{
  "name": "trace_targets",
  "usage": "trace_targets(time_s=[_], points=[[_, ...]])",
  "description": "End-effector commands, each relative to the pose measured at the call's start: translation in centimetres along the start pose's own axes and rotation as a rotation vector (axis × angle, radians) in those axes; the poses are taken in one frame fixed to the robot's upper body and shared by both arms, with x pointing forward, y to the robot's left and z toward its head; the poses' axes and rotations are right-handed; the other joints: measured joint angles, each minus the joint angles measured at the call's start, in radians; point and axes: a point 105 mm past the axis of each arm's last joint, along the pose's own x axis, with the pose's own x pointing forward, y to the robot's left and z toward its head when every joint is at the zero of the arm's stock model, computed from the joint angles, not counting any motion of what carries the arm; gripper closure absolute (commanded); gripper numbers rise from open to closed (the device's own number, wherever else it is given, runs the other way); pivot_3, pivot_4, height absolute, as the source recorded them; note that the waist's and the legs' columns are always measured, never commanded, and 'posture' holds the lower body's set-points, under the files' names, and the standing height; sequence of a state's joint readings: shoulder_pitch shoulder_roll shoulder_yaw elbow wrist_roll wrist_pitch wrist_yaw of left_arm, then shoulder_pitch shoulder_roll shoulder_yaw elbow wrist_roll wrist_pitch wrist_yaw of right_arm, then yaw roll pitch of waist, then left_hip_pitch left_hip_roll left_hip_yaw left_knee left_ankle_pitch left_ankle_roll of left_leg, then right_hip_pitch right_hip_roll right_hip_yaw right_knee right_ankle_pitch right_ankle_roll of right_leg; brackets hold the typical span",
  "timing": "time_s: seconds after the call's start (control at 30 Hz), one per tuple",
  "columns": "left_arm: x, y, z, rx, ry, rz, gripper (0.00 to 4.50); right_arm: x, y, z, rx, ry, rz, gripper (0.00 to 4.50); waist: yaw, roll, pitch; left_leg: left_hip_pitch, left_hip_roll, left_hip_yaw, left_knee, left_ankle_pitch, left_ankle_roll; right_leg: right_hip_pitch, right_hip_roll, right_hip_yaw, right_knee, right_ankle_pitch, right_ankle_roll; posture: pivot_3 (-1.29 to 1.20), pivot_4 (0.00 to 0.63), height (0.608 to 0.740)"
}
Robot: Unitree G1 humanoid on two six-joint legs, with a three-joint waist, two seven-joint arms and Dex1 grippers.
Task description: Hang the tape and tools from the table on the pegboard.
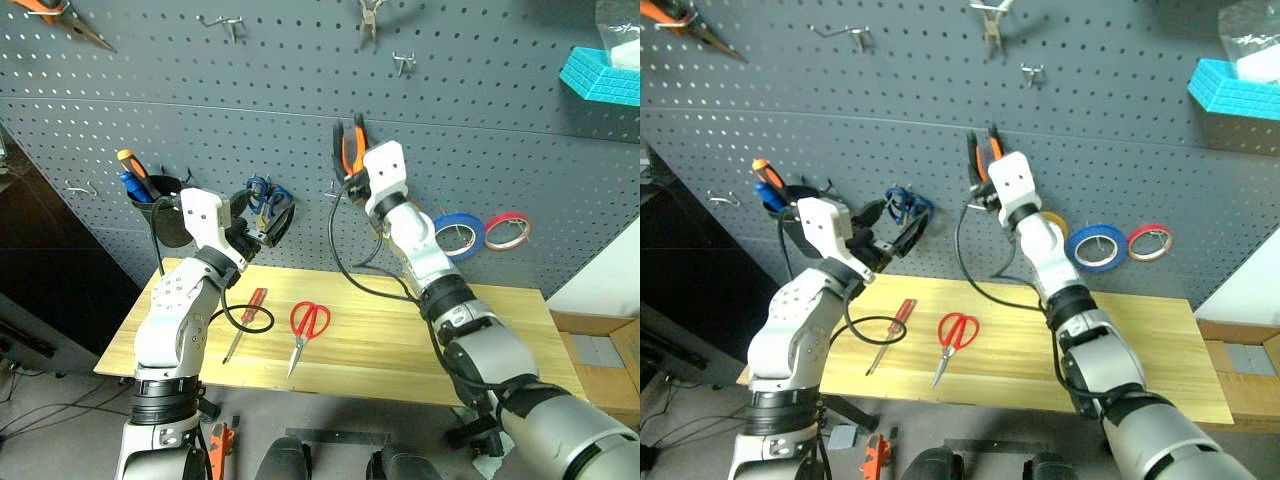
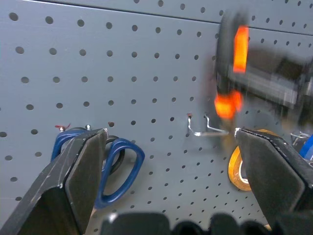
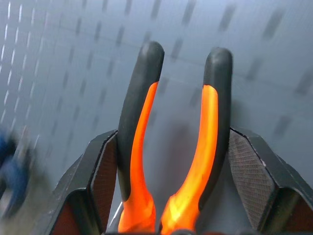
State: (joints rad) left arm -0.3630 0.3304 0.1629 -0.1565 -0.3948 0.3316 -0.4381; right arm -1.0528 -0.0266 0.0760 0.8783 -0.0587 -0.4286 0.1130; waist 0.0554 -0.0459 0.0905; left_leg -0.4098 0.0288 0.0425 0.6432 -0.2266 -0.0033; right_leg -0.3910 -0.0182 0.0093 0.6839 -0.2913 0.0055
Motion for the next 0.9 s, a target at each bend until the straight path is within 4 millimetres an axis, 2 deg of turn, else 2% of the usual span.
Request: trace_targets(time_s=[0.03, 0.13, 0.23, 0.37, 0.53, 0.77, 0.9], points=[[-0.1, 0.0, 1.0, 0.025, -0.038, -0.009, 0.0, 1.4, -0.8, 5.4, 0.004, -0.2, -0.041, 1.65, 0.0, 0.0, 0.0, 0.0, 0.0, 0.0, 0.0, 0.0, 0.0, 0.0, 0.0, 0.0, 0.0, 0.0, 0.0, 0.23, 0.0, 0.74], [-0.1, 0.0, 0.9, 0.024, -0.037, -0.009, 0.0, 1.6, -0.5, 6.2, 0.034, -0.224, -0.049, 1.65, 0.001, 0.0, -0.002, 0.0, 0.0, 0.0, 0.0, 0.0, 0.0, 0.0, 0.0, 0.0, -0.001, 0.0, 0.0, 0.23, 0.0, 0.74], [-0.1, 0.1, 0.9, 0.025, -0.037, -0.008, 0.0, 1.7, -0.1, 6.0, 0.074, -0.216, -0.059, 1.65, 0.002, 0.0, -0.003, 0.0, 0.0, 0.0, 0.0, 0.0, 0.0, 0.0, 0.0, 0.0, 0.0, 0.0, 0.0, 0.23, 0.0, 0.74], [-0.3, 0.3, 0.9, 0.027, -0.034, -0.006, 0.0, 1.2, 1.0, 4.1, 0.108, -0.16, -0.064, 1.65, 0.003, 0.0, -0.004, 0.0, 0.0, -0.001, 0.0, 0.0, 0.0, 0.001, 0.0, -0.001, 0.0, 0.0, 0.0, 0.24, 0.0, 0.74], [-0.6, 0.2, 0.8, 0.025, -0.024, -0.008, 0.0, 0.2, 1.1, 1.2, 0.096, -0.079, -0.088, 1.65, 0.006, 0.0, -0.006, 0.0, 0.0, -0.001, 0.0, 0.0, 0.0, 0.001, 0.0, -0.001, 0.0, 0.0, 0.0, 0.25, 0.0, 0.74], [-0.7, 0.0, 0.7, 0.02, -0.018, -0.013, 0.0, -0.5, 0.9, -0.7, 0.072, -0.022, -0.117, 1.65, 0.009, 0.0, -0.007, 0.0, 0.0, -0.002, 0.0, 0.001, -0.002, 0.001, 0.0, -0.002, 0.001, 0.0, 0.0, 0.25, 0.0, 0.74], [-0.8, 0.1, 0.6, 0.02, -0.014, -0.013, 0.0, -0.7, 0.9, -1.2, 0.071, -0.008, -0.121, 1.65, 0.017, 0.0, -0.007, 0.0, -0.001, -0.002, 0.001, 0.001, -0.002, 0.001, 0.0, -0.002, 0.001, 0.0, 0.0, 0.25, 0.0, 0.74]])
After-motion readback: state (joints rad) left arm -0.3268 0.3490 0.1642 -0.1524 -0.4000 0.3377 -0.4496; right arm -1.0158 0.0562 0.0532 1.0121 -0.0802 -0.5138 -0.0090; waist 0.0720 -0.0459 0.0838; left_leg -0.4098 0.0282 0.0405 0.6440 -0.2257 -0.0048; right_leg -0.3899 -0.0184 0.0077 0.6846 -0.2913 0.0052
